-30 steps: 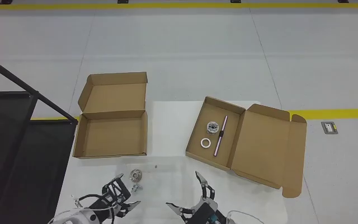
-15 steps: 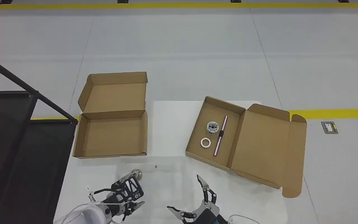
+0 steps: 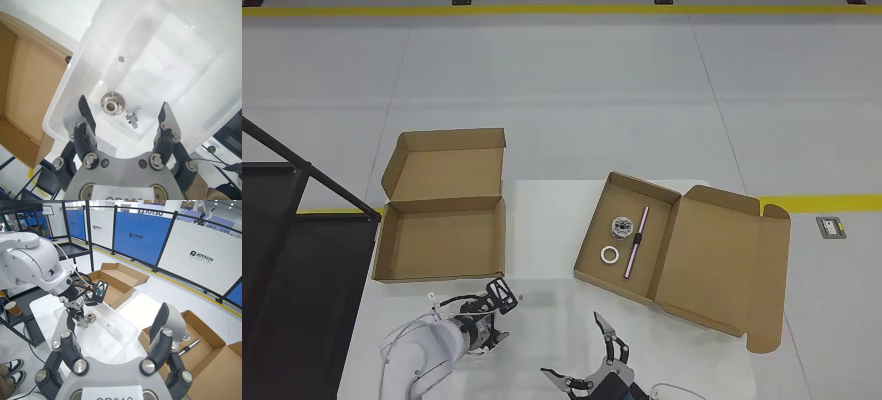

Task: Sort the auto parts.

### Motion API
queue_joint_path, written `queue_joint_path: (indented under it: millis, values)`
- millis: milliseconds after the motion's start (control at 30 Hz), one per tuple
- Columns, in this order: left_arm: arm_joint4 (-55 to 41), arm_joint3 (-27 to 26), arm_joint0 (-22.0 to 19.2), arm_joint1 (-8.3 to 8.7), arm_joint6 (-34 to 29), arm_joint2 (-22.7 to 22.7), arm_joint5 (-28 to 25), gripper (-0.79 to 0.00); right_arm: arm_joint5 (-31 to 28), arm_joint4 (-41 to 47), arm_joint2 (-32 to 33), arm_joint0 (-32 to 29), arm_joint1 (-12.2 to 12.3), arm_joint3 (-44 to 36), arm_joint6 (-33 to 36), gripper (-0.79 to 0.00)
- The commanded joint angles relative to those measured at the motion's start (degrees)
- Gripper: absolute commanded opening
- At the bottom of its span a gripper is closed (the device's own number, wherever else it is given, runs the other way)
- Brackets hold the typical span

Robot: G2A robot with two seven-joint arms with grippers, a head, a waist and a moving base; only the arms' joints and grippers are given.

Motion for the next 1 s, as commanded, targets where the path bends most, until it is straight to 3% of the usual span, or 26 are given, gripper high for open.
queue_joint_path:
  millis: [0,200,400,767,867,967]
  values:
    - [-1.3,1.5,-1.7,-0.13,-2.4,1.0,0.8,-0.237,0.0,0.0,0.0,0.0,0.0,0.0,0.0,0.0]
    - [-3.8,4.3,-4.4,-0.31,-6.1,2.1,3.4,-0.169,0.0,0.0,0.0,0.0,0.0,0.0,0.0,0.0]
    - [-4.3,6.0,-5.7,-0.29,-8.6,2.4,6.2,-0.172,0.0,0.0,0.0,0.0,0.0,0.0,0.0,0.0]
    - [-4.8,11.6,-9.9,-0.65,-12.4,5.7,9.0,-0.274,0.0,0.0,0.0,0.0,0.0,0.0,0.0,0.0]
    - [-4.6,12.5,-10.6,-0.72,-12.6,6.3,9.8,-0.4,0.0,0.0,0.0,0.0,0.0,0.0,0.0,0.0]
    - [-4.4,13.1,-11.1,-0.75,-12.7,6.8,10.3,-0.413,0.0,0.0,0.0,0.0,0.0,0.0,0.0,0.0]
